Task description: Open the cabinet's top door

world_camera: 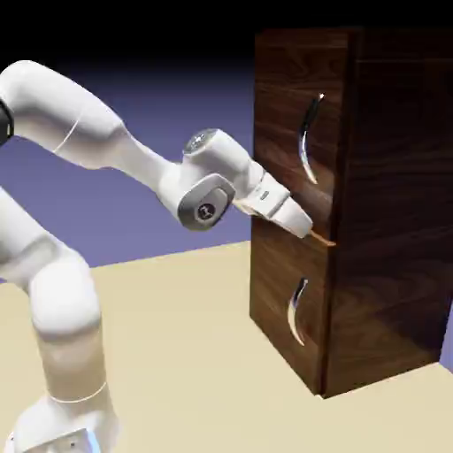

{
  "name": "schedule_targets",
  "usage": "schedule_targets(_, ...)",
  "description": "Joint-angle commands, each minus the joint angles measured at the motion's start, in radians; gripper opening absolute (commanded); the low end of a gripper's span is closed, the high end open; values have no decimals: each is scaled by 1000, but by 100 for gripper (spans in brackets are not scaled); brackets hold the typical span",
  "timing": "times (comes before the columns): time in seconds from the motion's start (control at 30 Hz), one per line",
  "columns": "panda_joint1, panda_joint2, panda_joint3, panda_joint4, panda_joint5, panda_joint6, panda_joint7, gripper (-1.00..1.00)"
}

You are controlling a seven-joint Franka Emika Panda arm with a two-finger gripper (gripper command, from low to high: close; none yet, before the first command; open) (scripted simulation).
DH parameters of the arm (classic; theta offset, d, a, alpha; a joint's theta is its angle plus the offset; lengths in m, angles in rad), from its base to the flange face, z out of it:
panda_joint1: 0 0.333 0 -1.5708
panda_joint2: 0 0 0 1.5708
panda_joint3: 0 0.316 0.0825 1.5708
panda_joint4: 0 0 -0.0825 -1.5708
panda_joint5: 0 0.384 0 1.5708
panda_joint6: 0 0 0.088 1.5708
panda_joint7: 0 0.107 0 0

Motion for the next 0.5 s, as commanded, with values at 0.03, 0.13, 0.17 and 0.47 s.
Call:
schedule_targets(0.03,-53,-26,-52,31,-17,-8,-68,0)
schedule_targets(0.13,-93,-62,-92,87,-146,-14,-199,0)
schedule_targets(0.17,-106,-74,-105,106,-188,-16,-242,0)
schedule_targets(0.47,-128,-138,-128,231,-578,-20,-534,0)
